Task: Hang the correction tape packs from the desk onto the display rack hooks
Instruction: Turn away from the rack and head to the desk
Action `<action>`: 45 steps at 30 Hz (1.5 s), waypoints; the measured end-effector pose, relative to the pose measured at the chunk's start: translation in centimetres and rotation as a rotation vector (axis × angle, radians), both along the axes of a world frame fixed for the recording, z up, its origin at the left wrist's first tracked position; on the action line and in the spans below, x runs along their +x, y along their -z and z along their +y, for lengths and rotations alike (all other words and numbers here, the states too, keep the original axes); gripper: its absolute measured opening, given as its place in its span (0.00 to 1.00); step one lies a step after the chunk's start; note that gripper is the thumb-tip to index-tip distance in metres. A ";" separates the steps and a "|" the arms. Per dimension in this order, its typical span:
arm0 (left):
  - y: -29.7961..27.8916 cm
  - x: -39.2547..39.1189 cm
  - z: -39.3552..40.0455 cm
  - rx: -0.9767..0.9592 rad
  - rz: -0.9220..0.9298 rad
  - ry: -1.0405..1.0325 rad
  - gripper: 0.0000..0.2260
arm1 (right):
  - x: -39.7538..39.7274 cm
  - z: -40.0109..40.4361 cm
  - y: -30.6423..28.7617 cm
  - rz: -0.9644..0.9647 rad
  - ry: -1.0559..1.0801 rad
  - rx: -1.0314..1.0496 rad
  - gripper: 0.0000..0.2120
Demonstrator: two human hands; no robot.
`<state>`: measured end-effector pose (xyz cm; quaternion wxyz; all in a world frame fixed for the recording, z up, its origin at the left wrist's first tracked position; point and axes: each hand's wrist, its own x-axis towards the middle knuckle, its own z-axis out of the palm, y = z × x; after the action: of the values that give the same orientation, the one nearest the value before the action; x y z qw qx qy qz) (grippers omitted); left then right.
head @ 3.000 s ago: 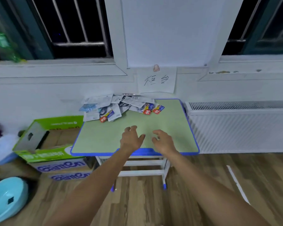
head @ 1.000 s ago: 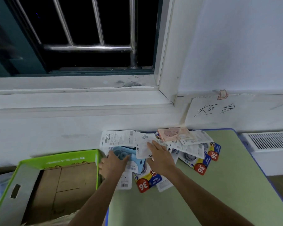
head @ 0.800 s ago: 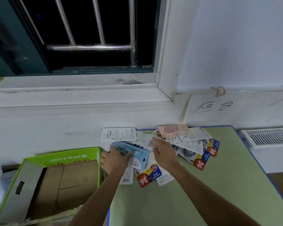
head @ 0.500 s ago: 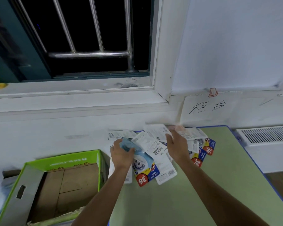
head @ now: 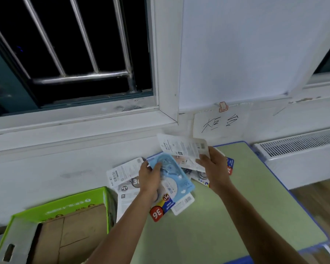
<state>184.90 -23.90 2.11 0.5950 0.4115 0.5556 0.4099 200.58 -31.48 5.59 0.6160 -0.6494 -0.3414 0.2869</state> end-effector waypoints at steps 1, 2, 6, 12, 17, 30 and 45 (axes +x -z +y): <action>-0.2 0.6 -0.3 -0.042 -0.070 0.007 0.05 | 0.3 -0.7 0.0 0.029 0.010 0.013 0.09; -0.3 1.2 -0.6 -0.089 -0.137 0.022 0.04 | 0.6 -1.5 0.1 0.034 0.018 0.031 0.12; -0.9 4.1 -1.4 -0.142 -0.311 0.153 0.08 | 2.1 -4.8 0.6 -0.049 0.072 0.021 0.24; -1.0 9.5 -4.3 -0.183 -0.325 0.316 0.08 | 5.3 -10.3 1.8 0.005 0.241 -0.021 0.26; -1.4 14.6 -8.3 -0.227 -0.348 0.468 0.08 | 7.7 -16.5 1.5 0.160 0.381 0.009 0.25; -2.9 24.5 -28.3 -0.295 -0.384 0.586 0.17 | 11.8 -40.0 0.4 0.443 0.958 0.326 0.26; -4.0 30.0 -60.2 -0.528 -0.356 1.073 0.18 | 10.3 -68.7 1.2 0.571 1.408 0.584 0.16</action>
<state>214.89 -84.09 6.15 0.8832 0.3976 0.2462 -0.0351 210.91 -100.14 4.43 0.8597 -0.4269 0.2562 -0.1138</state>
